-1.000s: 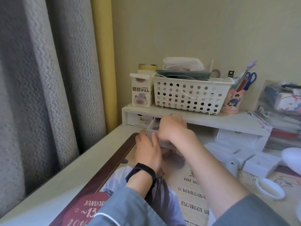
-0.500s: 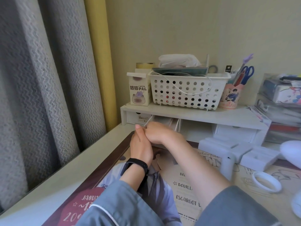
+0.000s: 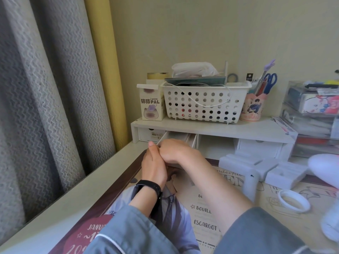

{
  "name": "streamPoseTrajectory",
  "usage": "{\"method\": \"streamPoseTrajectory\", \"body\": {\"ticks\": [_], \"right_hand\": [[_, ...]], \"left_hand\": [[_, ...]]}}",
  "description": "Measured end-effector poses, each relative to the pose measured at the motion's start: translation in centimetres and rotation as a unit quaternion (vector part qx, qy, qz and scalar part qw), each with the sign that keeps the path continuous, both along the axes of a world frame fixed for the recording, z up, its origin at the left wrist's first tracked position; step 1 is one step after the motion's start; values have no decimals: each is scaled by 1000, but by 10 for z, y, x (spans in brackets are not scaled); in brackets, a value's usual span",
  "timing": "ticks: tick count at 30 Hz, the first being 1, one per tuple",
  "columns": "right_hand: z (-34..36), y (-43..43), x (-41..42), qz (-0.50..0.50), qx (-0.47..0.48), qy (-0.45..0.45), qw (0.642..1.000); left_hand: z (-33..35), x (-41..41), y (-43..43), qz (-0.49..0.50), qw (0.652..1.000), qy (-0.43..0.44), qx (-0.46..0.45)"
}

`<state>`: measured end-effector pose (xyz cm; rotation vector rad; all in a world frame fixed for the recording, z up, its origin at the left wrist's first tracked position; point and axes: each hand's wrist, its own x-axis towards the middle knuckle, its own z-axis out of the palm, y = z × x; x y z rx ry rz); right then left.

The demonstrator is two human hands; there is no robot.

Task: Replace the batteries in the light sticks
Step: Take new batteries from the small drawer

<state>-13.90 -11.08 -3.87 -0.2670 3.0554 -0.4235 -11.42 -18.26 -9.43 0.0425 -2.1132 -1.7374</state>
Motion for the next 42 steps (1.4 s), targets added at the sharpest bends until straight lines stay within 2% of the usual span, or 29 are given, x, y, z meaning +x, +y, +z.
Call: {"method": "streamPoseTrajectory", "body": {"ticks": [5,9,12,15,19,21,24,26,27,29,31,34,36,39,42], "right_hand": [[0,6,-5,16,-28,-23,999],[6,12,-4,53,-86,-19,995],[10,19,-5,59,-123,5,991],[14,22,-5,50,-136,24,989],[19,26,-4,43,-148,33,987],[22,25,-2,24,-205,43,977],[32,18,0,18,-290,116,950],[35,7,5,59,-346,85,932],[34,0,8,80,-345,58,933],[27,-12,11,109,-259,36,959],[22,-18,9,125,-172,46,976],[22,-11,3,80,-178,105,975],[19,-1,0,33,-143,117,982],[10,5,1,7,-35,1,999],[6,3,2,12,-54,-43,998]], "left_hand": [[0,-2,0,-6,1000,-12,11],[0,-7,-1,-10,990,-65,123],[7,-9,-2,-32,950,-110,291],[13,-7,-4,-49,904,-120,406],[19,-5,-7,-48,877,-102,467],[19,-6,-8,-43,870,-85,484],[20,-4,-10,-66,843,-68,529],[21,-1,-10,-92,812,-57,573],[21,0,-11,-105,791,-49,600],[21,1,-12,-121,756,-38,643],[19,0,-14,-111,744,-45,658],[17,-3,-17,-86,729,-75,675],[17,-3,-18,-75,728,-98,675],[15,-3,-17,-79,740,-126,656],[15,-2,-15,-94,746,-151,641]]}}
